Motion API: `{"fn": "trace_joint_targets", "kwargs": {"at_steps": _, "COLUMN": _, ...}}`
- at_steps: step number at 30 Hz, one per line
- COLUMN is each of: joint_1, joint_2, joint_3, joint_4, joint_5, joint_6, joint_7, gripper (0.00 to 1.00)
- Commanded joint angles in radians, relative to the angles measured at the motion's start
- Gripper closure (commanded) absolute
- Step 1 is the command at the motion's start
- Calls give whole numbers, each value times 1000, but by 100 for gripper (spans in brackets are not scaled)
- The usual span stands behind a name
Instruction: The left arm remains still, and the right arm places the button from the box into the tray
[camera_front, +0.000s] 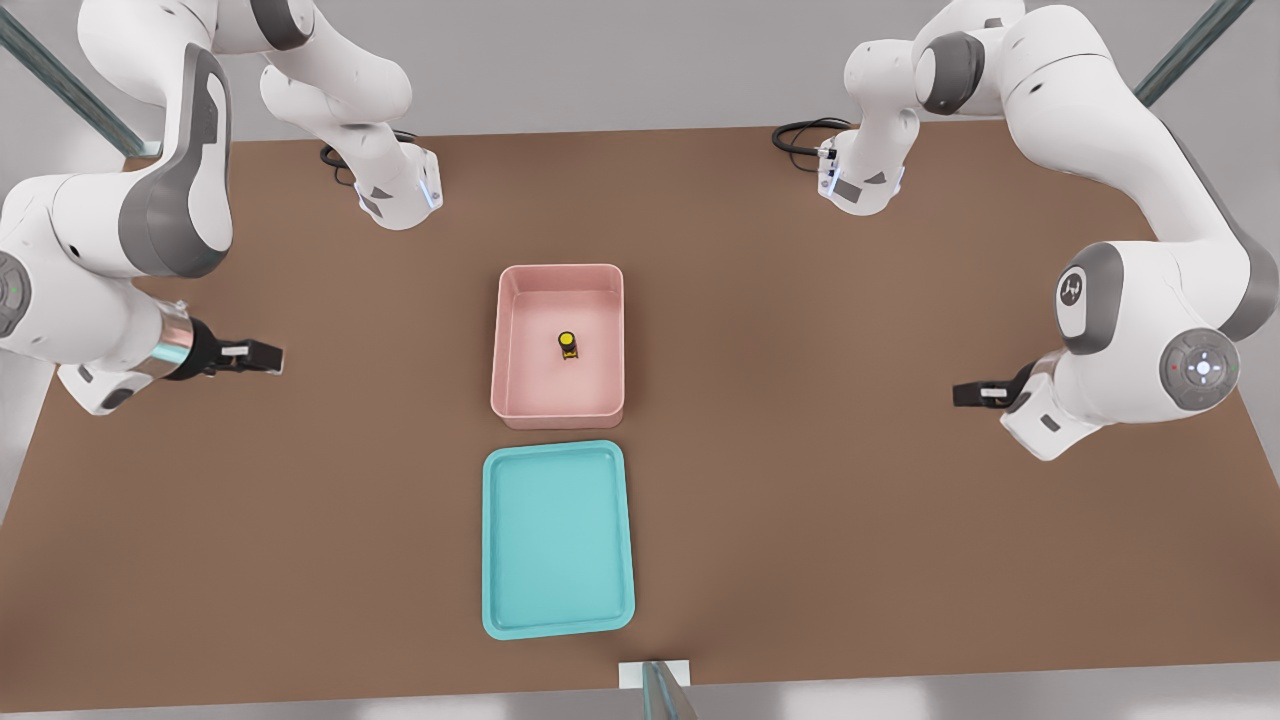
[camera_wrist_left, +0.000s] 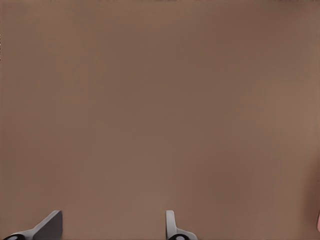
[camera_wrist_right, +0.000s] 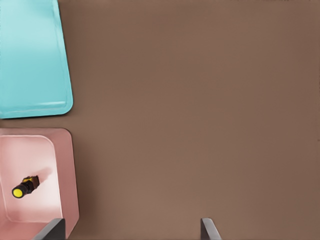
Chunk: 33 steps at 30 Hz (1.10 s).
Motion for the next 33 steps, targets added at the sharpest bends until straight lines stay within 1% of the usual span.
{"fn": "trace_joint_targets", "kwargs": {"at_steps": 1, "joint_1": -1, "joint_2": -1, "joint_3": -2, "joint_4": 0, "joint_5": 0, "joint_6": 73, "joint_7": 43, "gripper": 0}}
{"fn": "trace_joint_targets", "kwargs": {"at_steps": 2, "joint_1": -1, "joint_2": -1, "joint_3": -4, "joint_4": 0, "joint_5": 0, "joint_6": 73, "joint_7": 42, "gripper": 0}}
{"fn": "trace_joint_targets", "kwargs": {"at_steps": 3, "joint_1": 19, "joint_2": -3, "joint_3": 19, "joint_4": 2, "joint_5": 31, "joint_6": 68, "joint_7": 49, "gripper": 0}}
{"fn": "trace_joint_targets", "kwargs": {"at_steps": 4, "joint_1": 110, "joint_2": -6, "joint_3": 111, "joint_4": 2, "joint_5": 38, "joint_6": 73, "joint_7": 59, "gripper": 0}}
{"fn": "trace_joint_targets", "kwargs": {"at_steps": 5, "joint_1": 163, "joint_2": -12, "joint_3": 122, "joint_4": 22, "joint_5": 17, "joint_6": 85, "joint_7": 25, "gripper": 0}}
{"fn": "trace_joint_targets", "kwargs": {"at_steps": 6, "joint_1": 217, "joint_2": 22, "joint_3": 173, "joint_4": 37, "joint_5": -20, "joint_6": 99, "joint_7": 80, "gripper": 0}}
{"fn": "trace_joint_targets", "kwargs": {"at_steps": 7, "joint_1": 224, "joint_2": 23, "joint_3": 183, "joint_4": 4, "joint_5": 115, "joint_6": 100, "joint_7": 235, "gripper": 0}}
{"fn": "trace_joint_targets", "kwargs": {"at_steps": 8, "joint_1": 264, "joint_2": 31, "joint_3": 220, "joint_4": -9, "joint_5": 123, "joint_6": 100, "joint_7": 439, "gripper": 0}}
{"fn": "trace_joint_targets", "kwargs": {"at_steps": 9, "joint_1": 306, "joint_2": 66, "joint_3": 228, "joint_4": -10, "joint_5": 126, "joint_6": 103, "joint_7": 522, "gripper": 0}}
{"fn": "trace_joint_targets", "kwargs": {"at_steps": 11, "joint_1": 310, "joint_2": 82, "joint_3": 371, "joint_4": -107, "joint_5": 107, "joint_6": 240, "joint_7": 839, "gripper": 0}}
{"fn": "trace_joint_targets", "kwargs": {"at_steps": 12, "joint_1": 341, "joint_2": 70, "joint_3": 423, "joint_4": -210, "joint_5": 58, "joint_6": 341, "joint_7": 885, "gripper": 0}}
{"fn": "trace_joint_targets", "kwargs": {"at_steps": 13, "joint_1": 356, "joint_2": 63, "joint_3": 457, "joint_4": -274, "joint_5": 48, "joint_6": 427, "joint_7": 956, "gripper": 0}}
{"fn": "trace_joint_targets", "kwargs": {"at_steps": 16, "joint_1": 419, "joint_2": 51, "joint_3": 455, "joint_4": -440, "joint_5": 25, "joint_6": 643, "joint_7": 997, "gripper": 0}}
{"fn": "trace_joint_targets", "kwargs": {"at_steps": 17, "joint_1": 428, "joint_2": 45, "joint_3": 455, "joint_4": -478, "joint_5": 2, "joint_6": 660, "joint_7": 997, "gripper": 0}}
{"fn": "trace_joint_targets", "kwargs": {"at_steps": 18, "joint_1": 433, "joint_2": 16, "joint_3": 446, "joint_4": -576, "joint_5": -2, "joint_6": 752, "joint_7": 997, "gripper": 0}}
{"fn": "trace_joint_targets", "kwargs": {"at_steps": 20, "joint_1": 462, "joint_2": 31, "joint_3": 371, "joint_4": -599, "joint_5": -2, "joint_6": 791, "joint_7": 974, "gripper": 0}}
{"fn": "trace_joint_targets", "kwargs": {"at_steps": 21, "joint_1": 468, "joint_2": 45, "joint_3": 345, "joint_4": -599, "joint_5": -2, "joint_6": 821, "joint_7": 974, "gripper": 0}}
{"fn": "trace_joint_targets", "kwargs": {"at_steps": 23, "joint_1": 497, "joint_2": 59, "joint_3": 256, "joint_4": -684, "joint_5": -2, "joint_6": 961, "joint_7": 956, "gripper": 0}}
{"fn": "trace_joint_targets", "kwargs": {"at_steps": 25, "joint_1": 497, "joint_2": 60, "joint_3": 231, "joint_4": -710, "joint_5": -2, "joint_6": 981, "joint_7": 908, "gripper": 0}}
{"fn": "trace_joint_targets", "kwargs": {"at_steps": 27, "joint_1": 508, "joint_2": 59, "joint_3": 231, "joint_4": -743, "joint_5": -2, "joint_6": 1014, "joint_7": 899, "gripper": 0}}
{"fn": "trace_joint_targets", "kwargs": {"at_steps": 28, "joint_1": 510, "joint_2": 56, "joint_3": 233, "joint_4": -783, "joint_5": -2, "joint_6": 1079, "joint_7": 902, "gripper": 0}}
{"fn": "trace_joint_targets", "kwargs": {"at_steps": 30, "joint_1": 517, "joint_2": 59, "joint_3": 240, "joint_4": -786, "joint_5": -2, "joint_6": 1085, "joint_7": 919, "gripper": 0}}
{"fn": "trace_joint_targets", "kwargs": {"at_steps": 32, "joint_1": 519, "joint_2": 62, "joint_3": 243, "joint_4": -852, "joint_5": -2, "joint_6": 1197, "joint_7": 919, "gripper": 0}}
{"fn": "trace_joint_targets", "kwargs": {"at_steps": 33, "joint_1": 519, "joint_2": 63, "joint_3": 249, "joint_4": -852, "joint_5": -2, "joint_6": 1203, "joint_7": 919, "gripper": 0}}
